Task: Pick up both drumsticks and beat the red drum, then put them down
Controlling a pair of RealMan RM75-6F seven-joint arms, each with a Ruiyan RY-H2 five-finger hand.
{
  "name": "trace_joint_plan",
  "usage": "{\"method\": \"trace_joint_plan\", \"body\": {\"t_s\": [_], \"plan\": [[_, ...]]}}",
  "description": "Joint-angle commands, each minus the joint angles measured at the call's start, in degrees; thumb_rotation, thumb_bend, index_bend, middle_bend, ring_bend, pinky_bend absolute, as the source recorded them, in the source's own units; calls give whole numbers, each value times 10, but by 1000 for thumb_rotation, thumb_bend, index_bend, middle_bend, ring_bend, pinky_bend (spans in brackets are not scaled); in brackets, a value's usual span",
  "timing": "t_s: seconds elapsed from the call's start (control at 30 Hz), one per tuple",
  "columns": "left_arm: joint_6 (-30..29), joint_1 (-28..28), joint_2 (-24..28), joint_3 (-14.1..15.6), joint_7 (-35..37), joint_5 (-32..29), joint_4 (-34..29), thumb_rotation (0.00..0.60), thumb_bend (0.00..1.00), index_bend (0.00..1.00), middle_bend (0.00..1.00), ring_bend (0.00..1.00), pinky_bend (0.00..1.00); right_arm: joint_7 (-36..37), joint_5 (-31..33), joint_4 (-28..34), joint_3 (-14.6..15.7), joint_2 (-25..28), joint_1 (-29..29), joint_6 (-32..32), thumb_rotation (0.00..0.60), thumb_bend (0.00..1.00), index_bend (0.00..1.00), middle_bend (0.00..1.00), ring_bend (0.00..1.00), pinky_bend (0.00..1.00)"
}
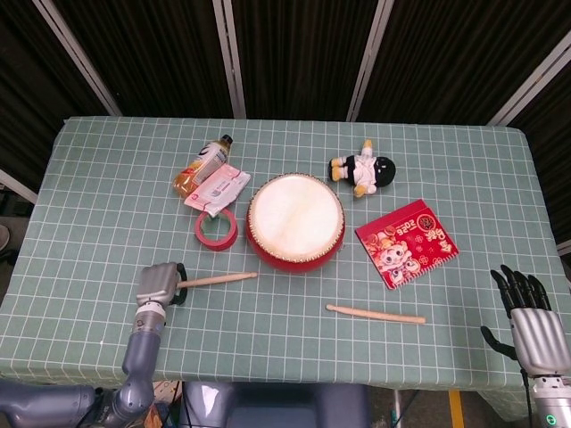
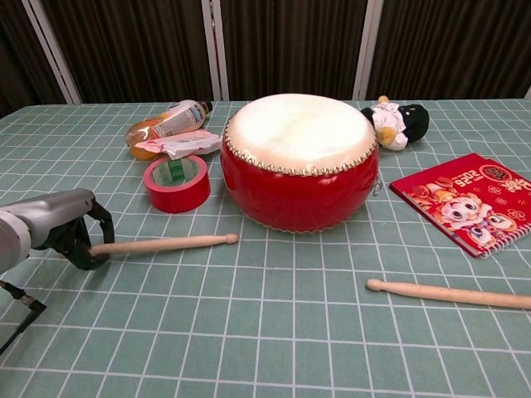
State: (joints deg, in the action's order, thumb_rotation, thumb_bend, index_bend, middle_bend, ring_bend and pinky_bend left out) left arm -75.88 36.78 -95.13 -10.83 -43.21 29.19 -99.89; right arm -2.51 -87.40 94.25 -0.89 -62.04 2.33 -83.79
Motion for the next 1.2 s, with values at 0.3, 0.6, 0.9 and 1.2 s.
{"method": "trace_joint_plan", "body": {"t_s": [0.3, 0.6, 0.9, 1.2], "plan": [[5, -87, 189, 40, 162, 188, -146, 600, 584, 716, 1000, 1000, 1000, -7, 4, 8, -2, -4, 0, 1, 600, 298, 0, 0, 0, 0], [1, -140, 300, 63, 282, 323, -153, 600, 584, 719, 1000, 1000, 1000, -37, 9, 37, -3, -14, 10, 17, 600, 297, 12, 807, 917, 879], [20, -153, 329, 63, 344, 357, -148, 600, 584, 720, 1000, 1000, 1000, -220, 76, 92, -9, -79, 38, 73, 600, 296, 366, 1000, 1000, 1000], [34, -157, 333, 63, 354, 361, -134, 600, 584, 722, 1000, 1000, 1000, -319, 136, 92, -21, -147, 63, 95, 600, 306, 388, 1000, 1000, 1000]]}}
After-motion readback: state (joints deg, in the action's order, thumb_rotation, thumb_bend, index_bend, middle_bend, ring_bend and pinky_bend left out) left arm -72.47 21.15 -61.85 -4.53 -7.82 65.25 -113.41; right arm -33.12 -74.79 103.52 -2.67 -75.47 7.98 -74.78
